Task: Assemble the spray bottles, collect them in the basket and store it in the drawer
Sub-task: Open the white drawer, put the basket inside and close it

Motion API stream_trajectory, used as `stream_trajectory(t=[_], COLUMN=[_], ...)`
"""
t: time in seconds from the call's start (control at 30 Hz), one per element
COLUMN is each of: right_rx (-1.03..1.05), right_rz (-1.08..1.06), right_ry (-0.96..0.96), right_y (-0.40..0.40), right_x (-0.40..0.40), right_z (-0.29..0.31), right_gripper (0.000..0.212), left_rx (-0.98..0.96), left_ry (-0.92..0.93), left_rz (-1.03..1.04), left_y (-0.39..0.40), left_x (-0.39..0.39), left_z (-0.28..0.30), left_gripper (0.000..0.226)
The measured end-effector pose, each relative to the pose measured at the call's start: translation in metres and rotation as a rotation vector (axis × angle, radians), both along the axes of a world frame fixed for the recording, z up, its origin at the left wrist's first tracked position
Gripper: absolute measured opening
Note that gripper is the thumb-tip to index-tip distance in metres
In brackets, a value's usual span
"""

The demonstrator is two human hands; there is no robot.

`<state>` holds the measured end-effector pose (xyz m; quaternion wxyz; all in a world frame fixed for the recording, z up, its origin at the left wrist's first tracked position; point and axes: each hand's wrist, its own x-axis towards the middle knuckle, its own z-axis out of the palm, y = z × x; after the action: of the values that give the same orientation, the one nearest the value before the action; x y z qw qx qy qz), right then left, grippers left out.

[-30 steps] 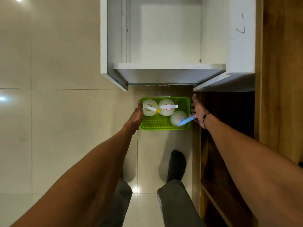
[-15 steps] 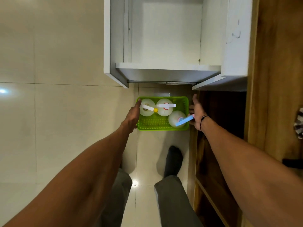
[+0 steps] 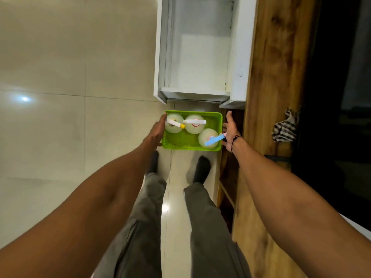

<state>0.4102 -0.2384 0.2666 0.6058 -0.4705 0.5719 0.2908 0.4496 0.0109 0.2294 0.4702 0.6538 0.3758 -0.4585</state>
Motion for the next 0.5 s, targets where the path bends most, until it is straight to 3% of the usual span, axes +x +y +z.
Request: stream_trajectory(t=[0.27, 0.5], right_rx=[0.009, 0.006], right_rz=[0.035, 0.015], right_ry=[-0.138, -0.228], right_y=[-0.018, -0.039], right_x=[0.031, 0.099], right_z=[0.088, 0.112], right_gripper=[0.091, 0.089], left_rx=[-0.012, -0.046], left_ry=[-0.086, -0.185], left_rz=[0.015, 0.009], left_y=[-0.009, -0.032], left_x=[0.034, 0.108], left_z=[0.117, 0.138], left_gripper=[0.082, 0.079])
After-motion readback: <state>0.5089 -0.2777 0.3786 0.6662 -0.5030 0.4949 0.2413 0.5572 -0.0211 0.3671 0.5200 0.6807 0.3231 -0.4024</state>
